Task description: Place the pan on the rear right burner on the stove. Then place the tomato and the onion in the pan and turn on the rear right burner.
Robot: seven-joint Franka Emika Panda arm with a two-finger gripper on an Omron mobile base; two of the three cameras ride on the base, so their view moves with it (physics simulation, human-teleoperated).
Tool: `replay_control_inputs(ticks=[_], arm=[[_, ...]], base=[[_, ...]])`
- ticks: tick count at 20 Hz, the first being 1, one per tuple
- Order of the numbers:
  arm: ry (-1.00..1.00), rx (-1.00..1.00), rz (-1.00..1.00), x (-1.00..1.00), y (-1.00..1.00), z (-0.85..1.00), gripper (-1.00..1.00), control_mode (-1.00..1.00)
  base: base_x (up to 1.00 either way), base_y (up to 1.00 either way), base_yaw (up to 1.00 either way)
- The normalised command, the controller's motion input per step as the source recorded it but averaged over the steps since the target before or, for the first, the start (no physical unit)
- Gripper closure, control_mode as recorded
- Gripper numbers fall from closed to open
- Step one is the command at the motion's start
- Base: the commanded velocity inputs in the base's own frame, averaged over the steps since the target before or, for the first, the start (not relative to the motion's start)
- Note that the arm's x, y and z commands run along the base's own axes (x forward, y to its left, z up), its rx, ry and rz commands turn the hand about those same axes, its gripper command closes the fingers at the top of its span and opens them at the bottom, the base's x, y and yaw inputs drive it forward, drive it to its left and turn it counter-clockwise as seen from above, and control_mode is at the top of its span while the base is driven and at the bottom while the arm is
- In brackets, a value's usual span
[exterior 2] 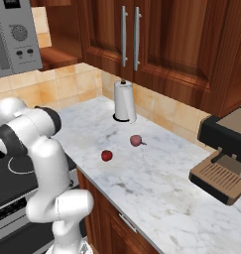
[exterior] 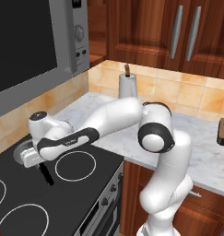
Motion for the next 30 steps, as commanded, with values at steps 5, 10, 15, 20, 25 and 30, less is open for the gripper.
replay_control_inputs(ticks=[5, 10, 15, 20, 25, 30], arm=[[-0.08, 0.0, -0.08, 0.0, -0.46, 0.55, -1.0, -1.0], [-0.02, 0.0, -0.09, 0.0, -0.69, 0.25, -1.0, -1.0], [0.0, 0.03, -0.07, 0.0, -0.75, 0.04, -1.0, -1.0], [0.0, 0.05, -0.04, 0.0, -0.8, 0.04, -1.0, -1.0], [0.0, 0.03, -0.03, 0.0, -0.8, 0.08, -1.0, -1.0], [0.0, 0.03, -0.03, 0.0, -0.79, 0.07, -1.0, -1.0]], base=[[0.0, 0.0, 0.0], [0.0, 0.0, 0.0], [0.0, 0.0, 0.0], [0.0, 0.0, 0.0], [0.0, 0.0, 0.0], [0.0, 0.0, 0.0]])
